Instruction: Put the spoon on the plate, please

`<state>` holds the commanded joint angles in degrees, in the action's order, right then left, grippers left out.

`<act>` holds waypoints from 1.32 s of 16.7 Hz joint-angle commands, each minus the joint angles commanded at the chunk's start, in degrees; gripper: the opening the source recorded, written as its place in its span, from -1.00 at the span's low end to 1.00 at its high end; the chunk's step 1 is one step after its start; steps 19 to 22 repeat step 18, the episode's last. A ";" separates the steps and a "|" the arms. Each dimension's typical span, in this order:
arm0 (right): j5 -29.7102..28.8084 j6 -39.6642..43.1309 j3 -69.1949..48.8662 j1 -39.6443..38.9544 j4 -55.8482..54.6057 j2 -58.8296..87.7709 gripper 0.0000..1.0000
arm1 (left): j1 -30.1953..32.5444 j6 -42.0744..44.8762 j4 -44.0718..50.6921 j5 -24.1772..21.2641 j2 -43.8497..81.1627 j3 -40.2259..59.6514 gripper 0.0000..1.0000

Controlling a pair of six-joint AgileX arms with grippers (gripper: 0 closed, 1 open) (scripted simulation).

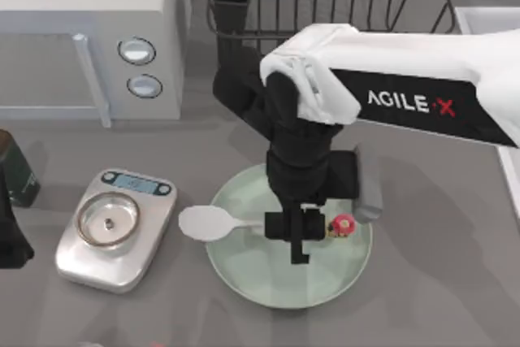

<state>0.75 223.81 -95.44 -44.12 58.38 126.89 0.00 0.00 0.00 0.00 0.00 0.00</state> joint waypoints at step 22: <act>0.00 0.00 0.00 0.00 0.00 0.00 1.00 | 0.00 0.00 0.00 0.00 0.00 0.00 1.00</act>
